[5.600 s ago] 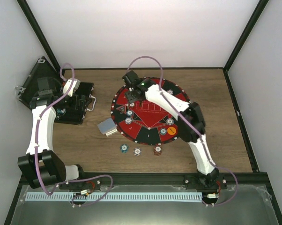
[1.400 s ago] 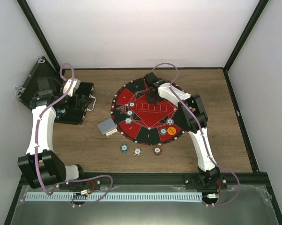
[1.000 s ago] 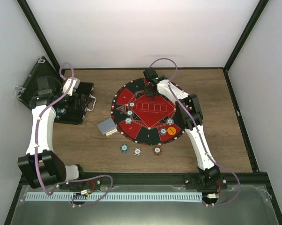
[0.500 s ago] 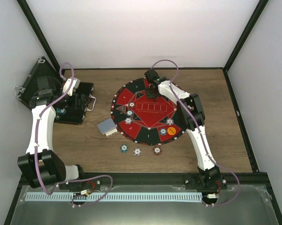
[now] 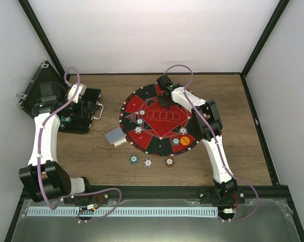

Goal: Distribute texas hold em gaming equipment

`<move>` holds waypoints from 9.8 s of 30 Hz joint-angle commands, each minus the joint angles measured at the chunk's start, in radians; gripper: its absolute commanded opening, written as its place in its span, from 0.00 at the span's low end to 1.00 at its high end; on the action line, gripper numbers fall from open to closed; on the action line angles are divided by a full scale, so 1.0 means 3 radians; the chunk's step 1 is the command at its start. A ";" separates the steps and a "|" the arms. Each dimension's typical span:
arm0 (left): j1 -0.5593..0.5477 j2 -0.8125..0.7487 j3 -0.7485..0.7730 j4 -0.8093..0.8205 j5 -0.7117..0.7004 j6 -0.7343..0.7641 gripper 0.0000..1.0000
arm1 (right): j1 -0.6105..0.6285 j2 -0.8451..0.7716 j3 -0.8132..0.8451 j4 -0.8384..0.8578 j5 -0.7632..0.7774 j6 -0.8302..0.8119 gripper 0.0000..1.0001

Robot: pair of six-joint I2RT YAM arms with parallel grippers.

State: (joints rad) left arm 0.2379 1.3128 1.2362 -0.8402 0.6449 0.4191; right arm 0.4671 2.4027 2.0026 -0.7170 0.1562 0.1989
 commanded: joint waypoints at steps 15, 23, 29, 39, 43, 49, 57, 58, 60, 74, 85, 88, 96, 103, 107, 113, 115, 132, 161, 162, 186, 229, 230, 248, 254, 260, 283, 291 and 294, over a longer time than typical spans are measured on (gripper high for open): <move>0.0024 -0.0039 0.0021 -0.0002 0.0084 0.0000 1.00 | 0.0244 -0.0902 -0.0116 -0.0198 0.0330 -0.0058 0.75; 0.0024 -0.0021 0.0018 -0.0003 0.0105 0.0034 1.00 | 0.0717 -0.2151 -0.1799 0.0027 0.0327 0.0281 0.87; 0.0022 -0.0029 -0.0017 0.0005 0.0121 0.0042 1.00 | 0.1178 -0.2868 -0.2898 -0.0107 0.0267 0.0812 0.92; 0.0022 -0.0010 0.0027 -0.0007 0.0134 0.0036 1.00 | 0.1943 -0.3289 -0.3689 -0.0218 0.0003 0.1573 0.96; 0.0024 -0.0015 0.0026 -0.0014 0.0131 0.0020 1.00 | 0.2122 -0.3190 -0.3737 -0.0193 -0.0064 0.1640 0.96; 0.0022 -0.0035 0.0017 -0.0027 0.0118 0.0039 1.00 | 0.2153 -0.3006 -0.3797 -0.0127 -0.0029 0.1643 0.92; 0.0024 -0.0035 0.0026 -0.0063 0.0119 0.0100 1.00 | 0.2146 -0.2855 -0.3806 -0.0100 0.0068 0.1604 0.90; 0.0021 -0.0035 0.0026 -0.0063 0.0116 0.0108 1.00 | 0.2133 -0.2844 -0.3815 -0.0078 0.0064 0.1596 0.89; 0.0023 -0.0038 0.0021 -0.0071 0.0119 0.0115 1.00 | 0.2104 -0.2830 -0.3842 -0.0037 0.0053 0.1575 0.88; 0.0023 -0.0020 0.0062 -0.0099 0.0118 0.0127 1.00 | 0.1892 -0.2852 -0.3889 0.0174 -0.0067 0.1378 0.64; 0.0023 -0.0015 0.0086 -0.0102 0.0121 0.0115 1.00 | 0.1833 -0.2890 -0.3886 0.0152 -0.0055 0.1329 0.46; 0.0023 -0.0009 0.0083 -0.0104 0.0125 0.0124 1.00 | 0.1820 -0.2922 -0.3848 0.0119 -0.0046 0.1316 0.40; 0.0021 0.0021 0.0070 -0.0126 0.0110 0.0167 1.00 | 0.1794 -0.3065 -0.3628 -0.0154 0.0053 0.1280 0.36; 0.0023 -0.0002 0.0080 -0.0138 0.0121 0.0186 1.00 | 0.1719 -0.3152 -0.3470 -0.0312 0.0103 0.1210 0.36; 0.0024 -0.0008 0.0092 -0.0181 0.0119 0.0238 1.00 | 0.1512 -0.3209 -0.3341 -0.0344 0.0144 0.1085 0.35; 0.0021 -0.0005 0.0079 -0.0277 0.0095 0.0366 1.00 | 0.0795 -0.3152 -0.3023 -0.0213 0.0176 0.0753 0.32; 0.0024 0.0004 0.0073 -0.0313 0.0074 0.0412 1.00 | 0.0561 -0.3067 -0.2951 -0.0136 0.0208 0.0670 0.32; -0.0230 0.0134 -0.0353 -0.0550 -0.0479 0.1161 1.00 | -0.0474 -0.2176 -0.2790 0.0563 0.0107 0.0608 0.30; -0.1205 0.0283 -0.0959 0.0121 -0.1300 0.1417 1.00 | -0.0441 -0.2750 -0.2597 0.0415 0.0050 0.0589 0.98; -0.1237 0.0301 -0.0983 0.0152 -0.1350 0.1424 1.00 | -0.0417 -0.2812 -0.2595 0.0405 0.0048 0.0578 0.99; -0.1544 0.0546 -0.1317 0.0595 -0.1819 0.1262 1.00 | 0.0088 -0.3135 -0.2564 0.0244 -0.0070 0.0670 1.00; -0.1544 0.0495 -0.1117 0.0330 -0.1795 0.1381 1.00 | 0.0180 -0.3191 -0.2558 0.0203 -0.0193 0.0648 1.00; -0.1544 0.0497 -0.1112 0.0322 -0.1792 0.1382 1.00 | 0.0181 -0.3192 -0.2561 0.0202 -0.0193 0.0651 1.00; -0.1544 0.0605 -0.1315 0.0496 -0.2010 0.1379 1.00 | 0.0191 -0.3223 -0.2600 0.0209 -0.0211 0.0645 1.00; -0.1548 0.0685 -0.1305 0.0587 -0.2019 0.1340 1.00 | 0.0196 -0.3226 -0.2590 0.0214 -0.0224 0.0655 1.00; -0.1545 0.0828 -0.1301 0.0674 -0.2067 0.1267 1.00 | 0.0207 -0.3226 -0.2579 0.0206 -0.0222 0.0652 1.00; -0.1529 0.0978 -0.1313 0.0786 -0.2006 0.1263 0.89 | 0.0227 -0.3256 -0.2618 0.0224 -0.0249 0.0661 0.97; -0.1529 0.0984 -0.1334 0.0800 -0.1979 0.1321 0.90 | 0.0247 -0.3261 -0.2641 0.0237 -0.0284 0.0663 0.95; -0.1529 0.0994 -0.1325 0.0792 -0.1953 0.1331 0.91 | 0.0261 -0.3260 -0.2650 0.0237 -0.0295 0.0663 0.94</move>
State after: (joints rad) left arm -0.2214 1.5848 0.8490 -0.6197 0.0437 0.8005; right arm 0.5285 1.4532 1.1973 -0.6491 0.0784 0.3859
